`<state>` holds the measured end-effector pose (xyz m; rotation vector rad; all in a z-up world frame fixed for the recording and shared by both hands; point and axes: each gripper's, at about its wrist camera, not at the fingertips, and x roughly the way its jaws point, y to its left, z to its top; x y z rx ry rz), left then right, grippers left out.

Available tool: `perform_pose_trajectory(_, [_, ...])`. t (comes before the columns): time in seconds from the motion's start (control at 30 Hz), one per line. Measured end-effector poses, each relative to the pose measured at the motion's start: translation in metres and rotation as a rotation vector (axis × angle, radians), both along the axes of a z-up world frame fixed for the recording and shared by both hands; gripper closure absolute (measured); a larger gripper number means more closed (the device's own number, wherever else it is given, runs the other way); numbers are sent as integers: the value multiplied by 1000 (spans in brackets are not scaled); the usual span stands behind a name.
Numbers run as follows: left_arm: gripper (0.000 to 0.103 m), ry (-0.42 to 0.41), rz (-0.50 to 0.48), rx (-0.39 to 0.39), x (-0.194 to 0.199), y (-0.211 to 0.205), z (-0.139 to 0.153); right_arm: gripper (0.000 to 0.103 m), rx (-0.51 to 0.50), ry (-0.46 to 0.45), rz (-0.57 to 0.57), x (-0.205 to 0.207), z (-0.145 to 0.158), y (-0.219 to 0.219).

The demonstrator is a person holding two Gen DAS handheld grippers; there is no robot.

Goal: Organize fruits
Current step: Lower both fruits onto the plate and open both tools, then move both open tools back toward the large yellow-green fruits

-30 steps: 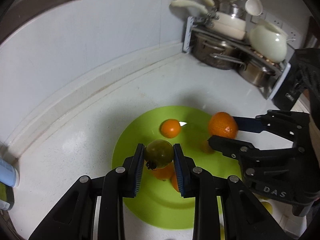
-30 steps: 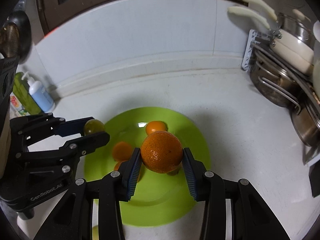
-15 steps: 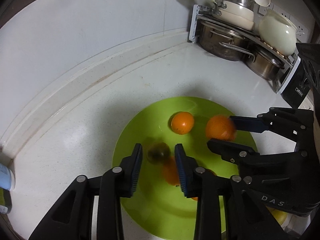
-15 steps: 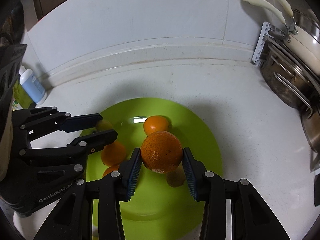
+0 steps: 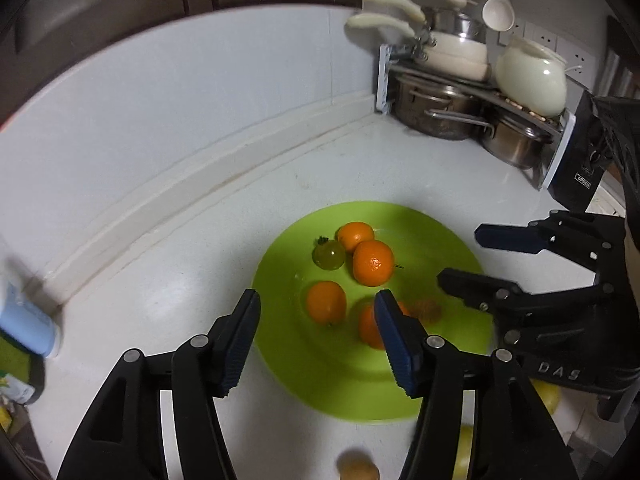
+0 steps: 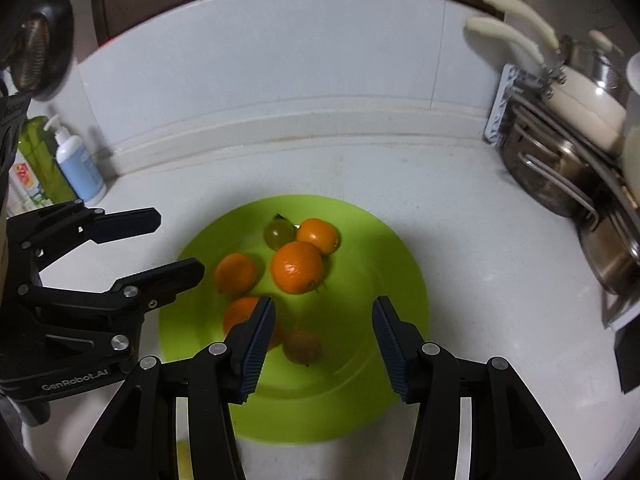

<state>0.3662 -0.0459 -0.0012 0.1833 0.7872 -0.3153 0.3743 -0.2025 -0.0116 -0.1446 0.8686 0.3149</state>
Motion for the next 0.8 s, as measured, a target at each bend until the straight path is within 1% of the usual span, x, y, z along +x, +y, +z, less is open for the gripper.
perform_pose_trajectory(0.13, [42,-41,-4,-18,-27,-2,15,52,10,-55,-13,-25,16,-8])
perform_pose_trajectory(0.23, [41,-69,-4,-33,-44,-4,24,47,25,-88,-22,-42,29,-16])
perform_pose_trajectory(0.37, [39,-108,0,-53,-71,-5,36,47,12,-158,-24,-70,43,-19])
perform_pose_trajectory(0.5, [37,-135,-1,-55,-96,-5,42,43,29,-205,-27,-97,54,-22])
perform_pose_trajectory(0.63, [36,-157,2,-47,-118,-5,45,43,44,-239,-34,-123,61,-25])
perform_pose_trajectory(0.8, [34,-176,8,-69,-142,-6,46,43,54,-277,-68,-148,64,-30])
